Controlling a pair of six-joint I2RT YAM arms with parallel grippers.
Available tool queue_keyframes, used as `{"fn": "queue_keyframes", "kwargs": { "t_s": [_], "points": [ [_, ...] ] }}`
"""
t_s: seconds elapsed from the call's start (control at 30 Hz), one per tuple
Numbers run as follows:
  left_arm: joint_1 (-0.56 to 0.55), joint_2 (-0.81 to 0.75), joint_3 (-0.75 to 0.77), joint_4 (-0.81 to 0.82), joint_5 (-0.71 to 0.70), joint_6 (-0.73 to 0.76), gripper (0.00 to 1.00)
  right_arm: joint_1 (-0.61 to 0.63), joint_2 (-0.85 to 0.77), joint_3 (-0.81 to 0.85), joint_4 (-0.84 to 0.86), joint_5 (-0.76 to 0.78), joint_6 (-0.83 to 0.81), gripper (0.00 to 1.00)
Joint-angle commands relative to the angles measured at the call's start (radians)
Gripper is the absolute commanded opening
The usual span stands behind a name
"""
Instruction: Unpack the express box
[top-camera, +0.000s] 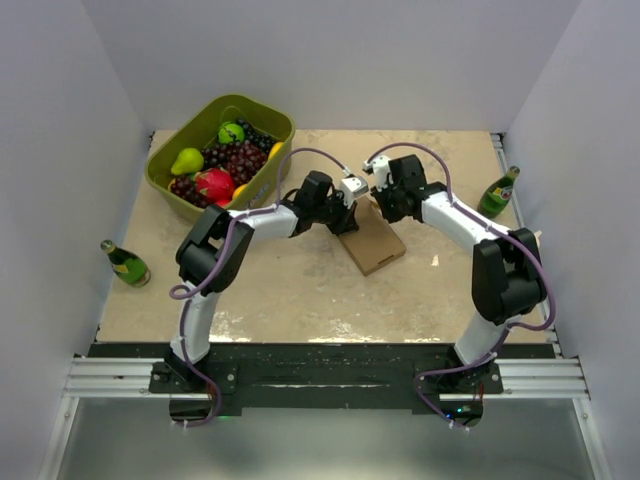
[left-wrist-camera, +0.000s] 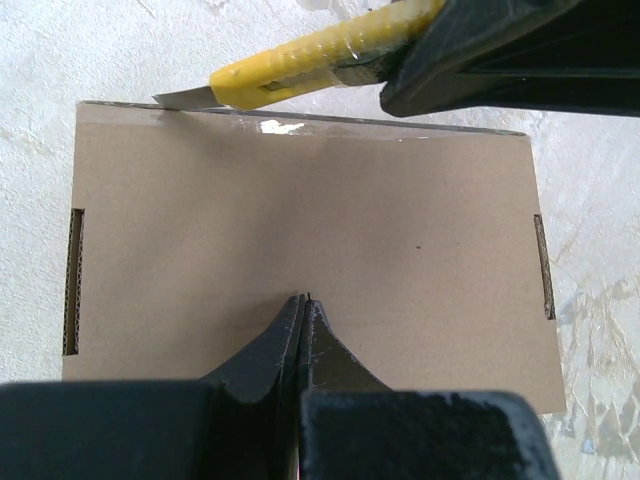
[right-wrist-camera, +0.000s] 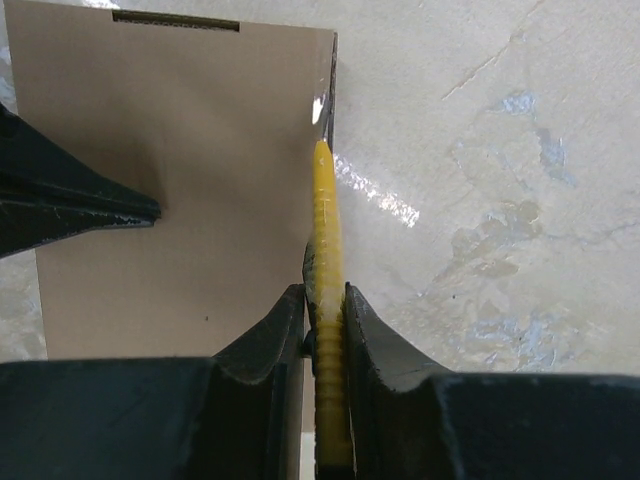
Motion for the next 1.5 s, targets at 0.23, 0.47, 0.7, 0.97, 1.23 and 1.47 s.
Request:
{"fn": "queue_keyframes", "kwargs": {
  "t_s": [0.23,0.47,0.7,0.97,1.23,1.47],
  "points": [
    [-0.001,0.080,-0.013,-0.076,-0.162,0.026,0.00,0.011,-0.038,-0.034,-0.148,-0.084,-0.023,0.00],
    [-0.004,0.079,-0.015,-0.078,-0.168,0.028,0.00,0.010,-0.067,-0.077,-0.163,-0.107,-0.022,0.00],
    [-0.003,0.077,-0.015,-0.079,-0.165,0.028,0.00,0.003,-0.084,-0.107,-0.168,-0.123,-0.023,0.00],
    [-0.004,0.069,-0.028,-0.078,-0.168,0.036,0.00,-0.016,-0.113,-0.155,-0.174,-0.104,-0.031,0.00],
    [-0.003,0.051,-0.030,-0.088,-0.168,0.058,0.00,-0.103,-0.178,-0.123,-0.171,-0.146,0.010,0.00],
    [-0.001,-0.078,-0.074,-0.119,-0.079,0.144,0.00,-0.194,-0.156,-0.012,-0.154,-0.193,0.018,0.00]
  ]
}}
